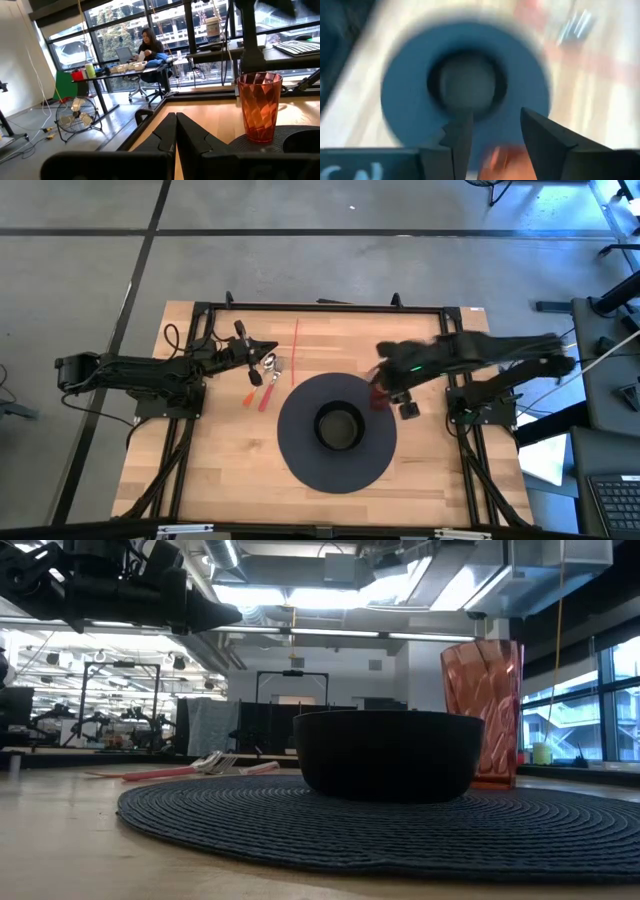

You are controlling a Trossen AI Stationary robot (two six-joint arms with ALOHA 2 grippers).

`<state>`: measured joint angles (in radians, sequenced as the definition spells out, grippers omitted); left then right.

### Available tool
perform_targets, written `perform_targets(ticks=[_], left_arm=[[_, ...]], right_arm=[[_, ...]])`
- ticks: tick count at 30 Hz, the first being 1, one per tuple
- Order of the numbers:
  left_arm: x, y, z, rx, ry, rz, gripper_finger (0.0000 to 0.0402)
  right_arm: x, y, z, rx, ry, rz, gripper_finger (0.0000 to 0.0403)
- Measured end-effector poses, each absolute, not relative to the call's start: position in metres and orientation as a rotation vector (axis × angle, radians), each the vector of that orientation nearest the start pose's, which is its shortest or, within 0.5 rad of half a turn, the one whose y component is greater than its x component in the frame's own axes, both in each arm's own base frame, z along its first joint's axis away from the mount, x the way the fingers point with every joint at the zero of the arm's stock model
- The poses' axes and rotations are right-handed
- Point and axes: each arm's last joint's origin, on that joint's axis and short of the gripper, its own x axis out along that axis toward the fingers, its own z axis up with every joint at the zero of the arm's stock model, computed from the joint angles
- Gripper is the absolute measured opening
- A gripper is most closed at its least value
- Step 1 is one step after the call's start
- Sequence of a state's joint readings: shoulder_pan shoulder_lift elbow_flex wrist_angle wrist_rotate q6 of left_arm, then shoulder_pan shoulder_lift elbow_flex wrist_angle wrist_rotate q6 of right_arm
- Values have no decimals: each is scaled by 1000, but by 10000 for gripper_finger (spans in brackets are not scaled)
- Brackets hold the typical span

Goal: Pick & Place Utensil
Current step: Put the orange straw into the orange cup on the blue mat

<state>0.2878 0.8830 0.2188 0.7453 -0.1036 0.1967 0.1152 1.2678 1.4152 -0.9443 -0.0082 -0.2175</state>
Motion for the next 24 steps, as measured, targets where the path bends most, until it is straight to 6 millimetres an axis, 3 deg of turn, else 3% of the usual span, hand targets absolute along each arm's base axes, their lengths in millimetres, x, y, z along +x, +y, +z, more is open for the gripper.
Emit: perform_targets(ticks=[4, 7, 13, 24], left_arm=[[170, 54, 211, 201, -41, 398, 4], [170, 54, 211, 201, -41, 398, 4], [170, 54, 211, 201, -41, 398, 4], [170, 54, 211, 201, -39, 414, 4]], right_arm=[[210, 16, 406, -216, 462, 124, 143], [186, 2, 404, -165, 381, -17, 118], [159, -17, 362, -113, 230, -54, 12], [140, -31, 267, -20, -62, -126, 6]])
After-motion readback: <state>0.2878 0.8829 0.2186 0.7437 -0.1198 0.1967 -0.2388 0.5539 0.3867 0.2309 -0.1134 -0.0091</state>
